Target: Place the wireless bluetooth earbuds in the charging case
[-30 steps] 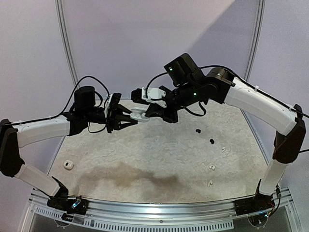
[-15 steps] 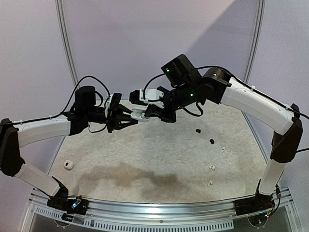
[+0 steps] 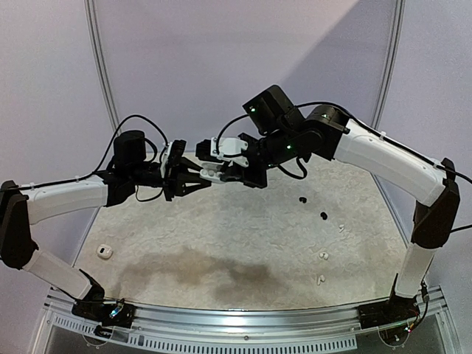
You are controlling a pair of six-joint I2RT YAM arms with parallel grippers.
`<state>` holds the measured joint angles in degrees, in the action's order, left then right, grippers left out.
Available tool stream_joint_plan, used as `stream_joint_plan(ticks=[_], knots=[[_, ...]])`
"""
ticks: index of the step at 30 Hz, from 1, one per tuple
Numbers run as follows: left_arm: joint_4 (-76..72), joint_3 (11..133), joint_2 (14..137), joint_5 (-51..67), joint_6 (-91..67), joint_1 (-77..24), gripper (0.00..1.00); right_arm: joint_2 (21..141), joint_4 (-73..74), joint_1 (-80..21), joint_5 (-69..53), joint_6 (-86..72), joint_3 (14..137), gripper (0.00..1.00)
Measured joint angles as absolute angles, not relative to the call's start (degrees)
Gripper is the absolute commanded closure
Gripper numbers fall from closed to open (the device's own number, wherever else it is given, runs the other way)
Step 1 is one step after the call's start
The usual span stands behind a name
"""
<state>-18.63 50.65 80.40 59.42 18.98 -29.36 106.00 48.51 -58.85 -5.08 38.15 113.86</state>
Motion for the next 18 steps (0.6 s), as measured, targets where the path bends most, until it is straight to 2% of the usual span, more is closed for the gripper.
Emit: stream_joint_plan(ticks=[10,18], knots=[[-20.4,50.7,80.4,57.9,12.3,-29.3,1.0,103.4,44.1,-58.8,-6.4,34.2,112.7,0.69],[-21.1,50.6,80.4,55.9,6.9,-29.2,1.0,96.3,34.9,-55.1,-11.1,23.4,109.8,0.52]])
